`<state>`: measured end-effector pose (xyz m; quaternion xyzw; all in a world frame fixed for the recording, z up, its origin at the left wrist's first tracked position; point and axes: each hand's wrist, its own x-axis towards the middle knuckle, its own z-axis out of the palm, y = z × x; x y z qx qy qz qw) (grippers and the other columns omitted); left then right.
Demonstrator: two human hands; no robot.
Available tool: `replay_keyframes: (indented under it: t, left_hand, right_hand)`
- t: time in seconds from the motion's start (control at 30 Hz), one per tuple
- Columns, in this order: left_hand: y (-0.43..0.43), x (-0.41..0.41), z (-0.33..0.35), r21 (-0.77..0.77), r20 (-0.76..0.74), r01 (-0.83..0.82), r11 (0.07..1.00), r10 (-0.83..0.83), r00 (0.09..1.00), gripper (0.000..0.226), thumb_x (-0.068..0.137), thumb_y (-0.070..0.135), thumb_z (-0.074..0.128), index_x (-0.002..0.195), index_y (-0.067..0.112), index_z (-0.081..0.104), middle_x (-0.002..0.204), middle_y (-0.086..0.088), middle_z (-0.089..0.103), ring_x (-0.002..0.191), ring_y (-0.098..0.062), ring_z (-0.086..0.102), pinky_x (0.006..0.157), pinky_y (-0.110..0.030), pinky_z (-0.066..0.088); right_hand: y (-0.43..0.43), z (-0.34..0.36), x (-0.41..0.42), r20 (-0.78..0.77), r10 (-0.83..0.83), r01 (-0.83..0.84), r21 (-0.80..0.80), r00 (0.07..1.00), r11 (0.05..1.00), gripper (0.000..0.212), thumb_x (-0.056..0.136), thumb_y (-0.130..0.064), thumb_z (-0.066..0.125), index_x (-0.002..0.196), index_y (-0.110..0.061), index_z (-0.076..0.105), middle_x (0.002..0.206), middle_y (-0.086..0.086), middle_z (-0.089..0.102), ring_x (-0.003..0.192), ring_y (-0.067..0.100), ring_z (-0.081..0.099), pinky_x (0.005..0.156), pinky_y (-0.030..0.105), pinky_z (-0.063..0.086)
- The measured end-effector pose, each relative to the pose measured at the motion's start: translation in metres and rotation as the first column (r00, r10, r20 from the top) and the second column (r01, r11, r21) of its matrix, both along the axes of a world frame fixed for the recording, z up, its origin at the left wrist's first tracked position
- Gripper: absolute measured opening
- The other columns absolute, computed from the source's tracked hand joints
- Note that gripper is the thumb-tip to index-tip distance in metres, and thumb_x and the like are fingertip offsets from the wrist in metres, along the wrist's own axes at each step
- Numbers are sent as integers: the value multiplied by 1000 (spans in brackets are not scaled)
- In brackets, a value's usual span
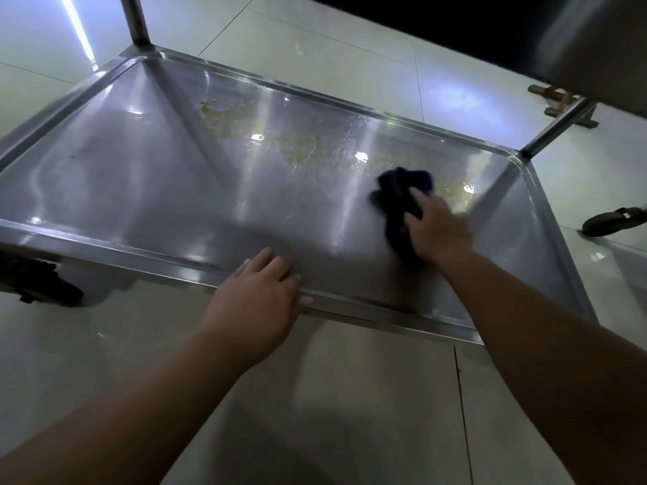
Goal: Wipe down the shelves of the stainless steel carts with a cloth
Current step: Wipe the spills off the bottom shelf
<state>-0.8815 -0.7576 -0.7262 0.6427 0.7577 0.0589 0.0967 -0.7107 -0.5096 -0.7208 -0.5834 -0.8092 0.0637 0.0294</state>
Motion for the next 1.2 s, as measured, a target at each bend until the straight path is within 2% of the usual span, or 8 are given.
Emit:
replay_keyframes:
  t: [0.1,0.33,0.47,0.57,0.8,0.87,1.07,1.2]
  left_hand:
    - [8,11,5,101,-37,24,995,-20,999,42,97,42,36,117,15,61,138,0,50,131,-19,40,104,-27,34]
    - [17,35,3,-37,-36,83,996,-84,996,44,95,51,23,128,33,47,145,7,34,133,-30,29,106,-43,33]
    - [29,44,4,-25,9,130,991,-130,992,44,100,42,25,127,22,53,148,3,34,140,-19,24,114,-35,23]
    - [40,55,12,-27,-38,117,993,-118,992,39,100,38,27,118,20,57,136,-1,46,125,-21,43,100,-30,35]
    - [40,73,8,-114,-79,40,993,-49,996,45,95,54,22,134,35,36,128,0,42,124,-29,38,92,-40,42]
    - [39,73,9,-100,-82,33,994,-42,996,48,93,56,24,134,36,40,128,0,43,123,-27,40,91,-38,43]
    - [54,86,12,-70,-104,68,995,-75,992,46,94,52,29,115,24,59,126,1,45,120,-23,42,95,-34,40]
    - [63,102,10,-60,-59,48,997,-51,997,47,94,51,35,115,15,57,128,3,45,114,-18,51,83,-28,40]
  right_hand:
    - [-1,1,2,6,-272,272,-56,962,961,53,96,-46,32,147,-38,17,156,-2,14,133,41,24,105,51,23]
    - [-60,-4,39,-26,505,-506,1,862,863,55,94,-43,43,142,-53,17,155,-15,18,111,28,35,92,39,32]
    - [-26,1,86,-4,44,-44,11,999,999,53,97,-43,39,145,-47,18,155,-10,21,121,37,35,98,45,31]
    - [-17,2,80,1,-329,329,-56,944,943,53,97,-45,33,147,-41,15,157,-4,14,129,42,26,100,49,28]
    - [-63,-2,75,-6,420,-420,18,908,907,54,94,-45,42,142,-52,19,155,-16,17,110,30,38,93,41,34]
    - [-42,1,100,14,375,-375,13,927,927,54,94,-43,43,142,-52,19,154,-18,19,111,29,40,96,43,35]
    - [23,1,109,6,-353,352,-74,936,933,54,96,-42,33,147,-35,17,155,2,17,133,39,27,104,51,24]
    - [-10,-4,68,9,97,-97,1,995,995,53,94,-48,34,144,-45,18,156,-8,16,125,40,31,99,49,31]
